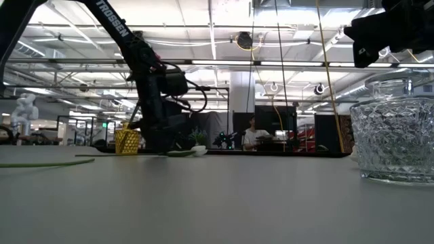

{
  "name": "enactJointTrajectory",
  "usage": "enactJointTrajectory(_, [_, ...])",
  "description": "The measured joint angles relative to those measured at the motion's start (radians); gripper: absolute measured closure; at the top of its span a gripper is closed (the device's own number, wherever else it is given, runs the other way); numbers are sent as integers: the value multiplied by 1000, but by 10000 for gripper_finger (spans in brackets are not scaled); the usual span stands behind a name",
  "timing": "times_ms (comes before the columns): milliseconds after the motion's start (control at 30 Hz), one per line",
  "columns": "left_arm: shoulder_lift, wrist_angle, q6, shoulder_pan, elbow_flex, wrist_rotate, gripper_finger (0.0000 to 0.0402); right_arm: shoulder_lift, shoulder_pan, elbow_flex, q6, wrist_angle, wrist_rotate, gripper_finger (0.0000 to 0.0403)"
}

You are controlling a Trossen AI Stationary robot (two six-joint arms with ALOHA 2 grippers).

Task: Sort flowers into vase by color
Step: Put the top white tulip into the transparent vase

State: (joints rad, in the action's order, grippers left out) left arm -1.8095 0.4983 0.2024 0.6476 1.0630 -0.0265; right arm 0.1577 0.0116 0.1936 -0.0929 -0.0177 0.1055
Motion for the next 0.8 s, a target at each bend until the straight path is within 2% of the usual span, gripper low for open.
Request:
enactJointTrajectory(467, [0, 28, 0, 0, 0, 30, 259, 0, 0, 2, 0, 0, 0, 319])
enactJointTrajectory(800, [0, 28, 0, -2, 0, 34, 301, 0, 0, 2, 0, 0, 0, 319])
